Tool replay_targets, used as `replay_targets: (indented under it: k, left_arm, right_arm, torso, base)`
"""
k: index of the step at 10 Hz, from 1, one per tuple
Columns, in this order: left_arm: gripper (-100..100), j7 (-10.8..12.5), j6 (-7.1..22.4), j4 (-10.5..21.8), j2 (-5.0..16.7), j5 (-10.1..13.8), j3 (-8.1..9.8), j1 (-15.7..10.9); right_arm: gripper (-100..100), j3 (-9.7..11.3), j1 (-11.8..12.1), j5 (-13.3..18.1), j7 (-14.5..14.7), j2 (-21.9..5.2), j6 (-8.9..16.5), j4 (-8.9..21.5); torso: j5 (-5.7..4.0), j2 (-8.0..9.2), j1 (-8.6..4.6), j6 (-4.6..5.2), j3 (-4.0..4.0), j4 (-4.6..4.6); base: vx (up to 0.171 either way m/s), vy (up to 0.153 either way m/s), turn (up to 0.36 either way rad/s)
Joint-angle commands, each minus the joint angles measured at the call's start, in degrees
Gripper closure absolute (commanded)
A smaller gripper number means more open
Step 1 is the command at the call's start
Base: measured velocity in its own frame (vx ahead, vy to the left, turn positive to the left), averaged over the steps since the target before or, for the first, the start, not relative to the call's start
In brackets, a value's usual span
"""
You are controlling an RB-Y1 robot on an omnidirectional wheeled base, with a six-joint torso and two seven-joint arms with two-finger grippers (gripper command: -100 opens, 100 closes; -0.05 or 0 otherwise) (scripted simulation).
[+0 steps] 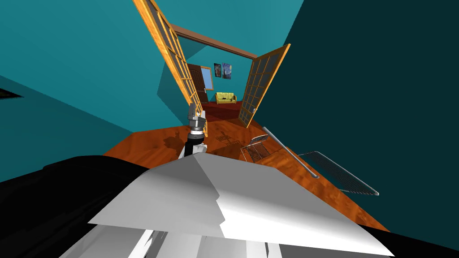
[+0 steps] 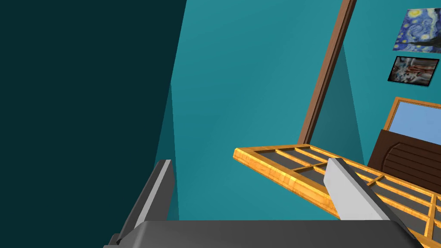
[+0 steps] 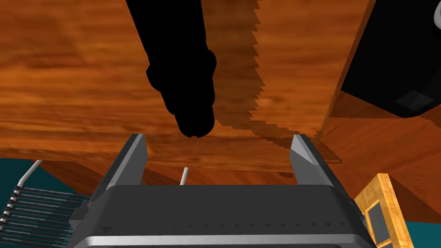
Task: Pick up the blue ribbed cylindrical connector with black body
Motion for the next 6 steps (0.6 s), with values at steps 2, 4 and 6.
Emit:
replay_targets:
  k: [2,4,6]
  left_arm:
    - [0,0.0,0.0,0.0,0.0,0.0,0.0,0.0]
    - [0,0.0,0.0,0.0,0.0,0.0,0.0,0.0]
    - [0,0.0,0.0,0.0,0.0,0.0,0.0,0.0]
  right_arm:
    - [-100,1.09,-0.72,0.78,0.1,0.42,-0.67,4.13]
    - [-100,2.23,-0.81,1.35,-0.21,0.72,-0.93,6.62]
    - [-100,4.32,-0.9,2.15,-0.84,1.73,-1.49,10.87]
  torso:
    - [-0.01,-0.02,-0.02,-0.03,-0.01,0.0]
    - [0.0,0.01,0.04,-0.01,0.01,0.0]
    - [0.02,-0.01,0.1,-0.01,0.0,0.0]
  base:
    - [0.013,-0.06,0.193]
    - [0.005,-0.044,0.16]
    - [0.005,-0.039,0.231]
